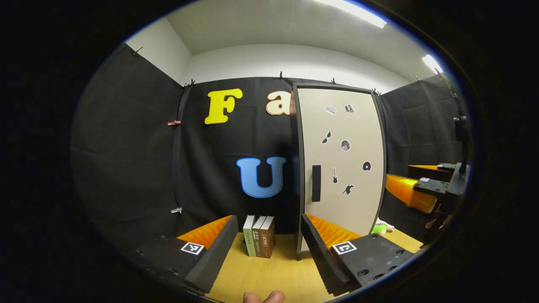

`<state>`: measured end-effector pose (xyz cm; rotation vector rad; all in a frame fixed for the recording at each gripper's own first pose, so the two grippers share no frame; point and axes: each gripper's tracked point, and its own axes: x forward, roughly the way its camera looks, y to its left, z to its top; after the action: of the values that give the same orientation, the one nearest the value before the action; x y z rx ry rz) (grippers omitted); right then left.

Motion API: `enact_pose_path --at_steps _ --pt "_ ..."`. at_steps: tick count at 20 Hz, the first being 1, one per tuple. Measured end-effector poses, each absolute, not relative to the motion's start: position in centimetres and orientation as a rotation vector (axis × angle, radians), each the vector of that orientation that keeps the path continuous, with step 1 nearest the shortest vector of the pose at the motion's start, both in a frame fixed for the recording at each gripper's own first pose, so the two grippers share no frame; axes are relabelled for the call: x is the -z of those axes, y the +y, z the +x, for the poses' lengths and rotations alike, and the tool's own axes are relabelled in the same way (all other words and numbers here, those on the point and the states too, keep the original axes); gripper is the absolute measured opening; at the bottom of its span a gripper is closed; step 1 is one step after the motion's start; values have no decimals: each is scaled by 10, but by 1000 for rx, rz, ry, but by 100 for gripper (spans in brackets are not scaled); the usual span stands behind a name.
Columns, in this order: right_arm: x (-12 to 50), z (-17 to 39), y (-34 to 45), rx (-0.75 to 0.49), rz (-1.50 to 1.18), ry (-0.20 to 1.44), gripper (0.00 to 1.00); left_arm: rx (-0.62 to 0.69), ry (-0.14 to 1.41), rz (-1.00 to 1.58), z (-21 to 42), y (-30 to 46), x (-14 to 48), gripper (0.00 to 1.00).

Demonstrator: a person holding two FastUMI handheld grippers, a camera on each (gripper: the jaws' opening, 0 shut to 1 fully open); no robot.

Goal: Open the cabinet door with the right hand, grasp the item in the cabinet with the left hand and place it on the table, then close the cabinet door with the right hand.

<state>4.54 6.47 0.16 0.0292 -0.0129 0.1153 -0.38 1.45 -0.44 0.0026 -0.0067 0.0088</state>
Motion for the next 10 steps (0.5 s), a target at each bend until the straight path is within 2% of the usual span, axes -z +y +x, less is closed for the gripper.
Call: enact_pose_path --at_steps 6,10 --pt "10 120 119 -185 54 -16 97 -13 18 46 -14 12 15 95" --pt "33 171 142 -173 22 -4 97 -22 33 65 -21 5 23 94"
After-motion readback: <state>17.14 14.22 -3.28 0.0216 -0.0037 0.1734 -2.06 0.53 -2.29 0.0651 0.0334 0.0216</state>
